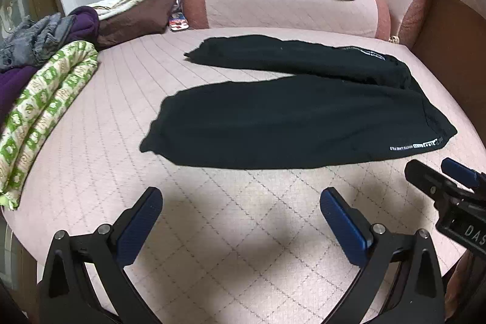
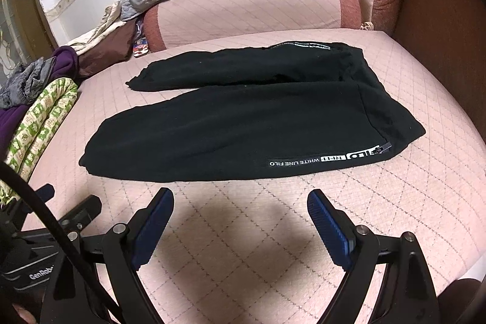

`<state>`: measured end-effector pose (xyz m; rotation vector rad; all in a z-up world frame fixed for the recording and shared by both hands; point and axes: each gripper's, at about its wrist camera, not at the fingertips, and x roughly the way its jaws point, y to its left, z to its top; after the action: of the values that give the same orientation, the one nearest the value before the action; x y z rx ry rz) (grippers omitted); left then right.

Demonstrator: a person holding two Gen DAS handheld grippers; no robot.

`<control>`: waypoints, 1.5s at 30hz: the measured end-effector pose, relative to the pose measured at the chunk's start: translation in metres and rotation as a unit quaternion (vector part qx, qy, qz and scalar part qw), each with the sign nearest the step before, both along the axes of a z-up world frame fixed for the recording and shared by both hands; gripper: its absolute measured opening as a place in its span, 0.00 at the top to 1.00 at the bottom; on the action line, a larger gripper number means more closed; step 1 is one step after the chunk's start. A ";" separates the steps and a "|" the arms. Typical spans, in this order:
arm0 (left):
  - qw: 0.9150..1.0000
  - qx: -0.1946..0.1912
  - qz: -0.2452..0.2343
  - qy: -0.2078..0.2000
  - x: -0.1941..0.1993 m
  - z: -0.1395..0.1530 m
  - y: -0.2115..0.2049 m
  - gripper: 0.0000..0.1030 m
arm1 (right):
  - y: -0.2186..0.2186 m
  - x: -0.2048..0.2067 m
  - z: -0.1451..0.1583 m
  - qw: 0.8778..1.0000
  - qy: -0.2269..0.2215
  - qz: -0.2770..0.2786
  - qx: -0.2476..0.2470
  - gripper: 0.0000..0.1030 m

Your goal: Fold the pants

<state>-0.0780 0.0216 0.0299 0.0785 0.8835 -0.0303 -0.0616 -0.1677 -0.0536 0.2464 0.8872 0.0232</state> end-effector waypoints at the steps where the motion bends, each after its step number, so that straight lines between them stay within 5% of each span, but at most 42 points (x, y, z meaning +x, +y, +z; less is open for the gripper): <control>1: 1.000 0.003 0.004 -0.002 0.001 0.002 0.003 0.00 | 0.000 0.000 0.001 1.000 -0.001 0.001 0.000 0.10; 30: 1.000 -0.011 -0.001 0.018 0.021 -0.018 0.032 0.00 | 0.001 0.005 -0.009 1.000 0.014 -0.001 0.001 0.10; 40: 0.999 -0.047 -0.001 -0.014 0.086 0.046 0.082 0.00 | -0.050 0.040 0.024 1.000 -0.005 -0.027 -0.008 0.10; 45: 0.999 -0.008 -0.009 -0.038 0.153 0.092 0.097 0.00 | -0.096 0.082 0.052 0.999 -0.008 -0.047 -0.020 0.10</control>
<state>0.0748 0.1182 0.1220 0.0720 0.8069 -0.0503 0.0202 -0.2637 -0.0021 0.2492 0.8586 -0.0792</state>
